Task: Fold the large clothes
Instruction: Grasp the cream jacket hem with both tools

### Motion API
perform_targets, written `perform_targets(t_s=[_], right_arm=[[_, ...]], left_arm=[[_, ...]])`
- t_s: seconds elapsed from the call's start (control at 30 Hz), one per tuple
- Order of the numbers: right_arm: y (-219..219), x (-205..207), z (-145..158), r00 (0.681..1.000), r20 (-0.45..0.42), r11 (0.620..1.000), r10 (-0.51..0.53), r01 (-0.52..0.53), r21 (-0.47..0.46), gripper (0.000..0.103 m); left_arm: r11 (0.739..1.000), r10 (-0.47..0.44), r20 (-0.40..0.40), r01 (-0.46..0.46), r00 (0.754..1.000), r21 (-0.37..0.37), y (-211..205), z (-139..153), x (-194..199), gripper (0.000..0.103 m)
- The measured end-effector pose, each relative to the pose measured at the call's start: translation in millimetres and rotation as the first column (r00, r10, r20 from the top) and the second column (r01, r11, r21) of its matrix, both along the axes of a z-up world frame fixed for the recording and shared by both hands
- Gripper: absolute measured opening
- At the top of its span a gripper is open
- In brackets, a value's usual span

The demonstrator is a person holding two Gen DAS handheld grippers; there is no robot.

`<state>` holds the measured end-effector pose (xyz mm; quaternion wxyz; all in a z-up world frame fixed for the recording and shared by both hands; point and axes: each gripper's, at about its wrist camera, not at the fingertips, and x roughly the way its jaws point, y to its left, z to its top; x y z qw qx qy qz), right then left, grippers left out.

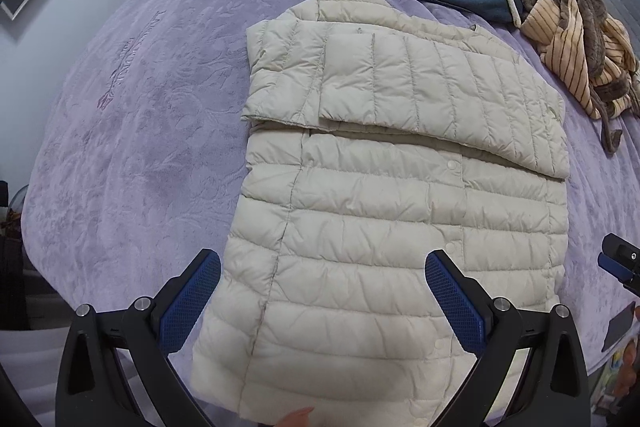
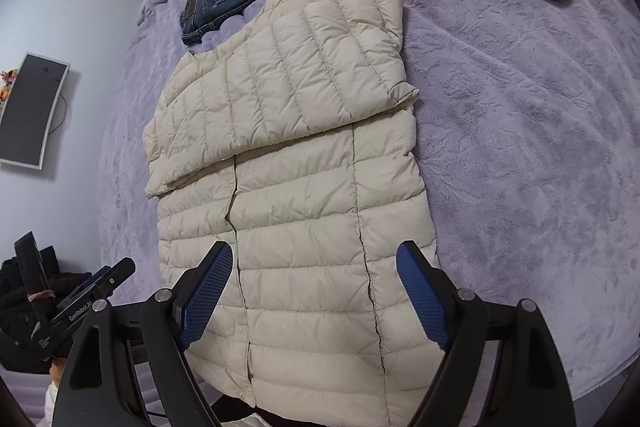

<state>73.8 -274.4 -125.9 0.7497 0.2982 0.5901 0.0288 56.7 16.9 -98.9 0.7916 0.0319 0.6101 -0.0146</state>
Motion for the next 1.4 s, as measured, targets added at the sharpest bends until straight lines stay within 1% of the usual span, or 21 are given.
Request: perform_targets(t_s=[0.13,0.2,0.3,0.43,0.57,0.73,0.83,0.93,1.03,1.17,1.3,1.4], right_arm=[[-12.1,-4.7,-5.9,0.999,-0.033,0.999,0.004,-0.002,0.036,0.086],[-17.9,-8.9,-7.3,0.998,-0.055,0.999,-0.007,0.010,0.046,0.086],[-24.1,-16.8,-6.5,0.998,-0.062,0.998,-0.022,0.025,0.052,0.086],[-23.8,-27.3,-9.9,0.996,-0.084,0.998,-0.037,0.042,0.052,0.086],[-14.2,-39.0,-14.4,0.993,-0.101,0.997,-0.058,0.063,0.048,0.086],[3.5,-59.2,-24.0,0.986,-0.137,0.993,-0.100,0.107,0.046,0.086],[14.4,-76.0,-32.0,0.978,-0.162,0.990,-0.131,0.138,0.035,0.086],[23.6,-93.9,-40.2,0.968,-0.187,0.983,-0.167,0.178,0.046,0.086],[28.7,-108.8,-44.6,0.960,-0.200,0.977,-0.197,0.210,0.043,0.086],[28.1,-126.3,-45.1,0.949,-0.196,0.966,-0.246,0.257,0.031,0.086],[14.9,-147.6,-49.3,0.924,-0.202,0.942,-0.324,0.334,0.017,0.086],[5.5,-166.2,-58.1,0.898,-0.214,0.914,-0.385,0.403,0.042,0.086]], left_arm=[[0.999,0.040,-0.018,-0.040,0.999,-0.001,0.8,0.0,-13.6,0.102],[0.999,0.042,-0.029,-0.043,0.999,-0.012,1.3,0.5,-18.4,0.102],[0.999,0.038,-0.021,-0.038,0.999,0.003,0.2,3.0,-24.2,0.102],[1.000,0.021,-0.026,-0.021,0.999,-0.001,5.1,1.0,-28.1,0.102],[1.000,0.008,-0.040,-0.009,0.999,-0.015,18.5,-7.0,-33.3,0.102],[1.000,-0.014,-0.069,0.012,0.998,-0.026,40.6,-23.5,-46.0,0.102],[0.999,-0.032,-0.087,0.029,0.996,-0.034,57.0,-34.6,-56.4,0.102],[0.998,-0.034,-0.100,0.029,0.994,-0.047,75.8,-43.2,-66.3,0.102],[0.996,-0.020,-0.107,0.011,0.994,-0.083,99.2,-49.8,-72.7,0.102],[0.990,0.017,-0.125,-0.035,0.992,-0.140,132.1,-63.2,-75.5,0.102],[0.965,0.047,-0.188,-0.093,0.981,-0.245,156.8,-83.0,-78.0,0.102],[0.940,0.034,-0.231,-0.110,0.972,-0.324,162.5,-96.3,-82.1,0.102]])
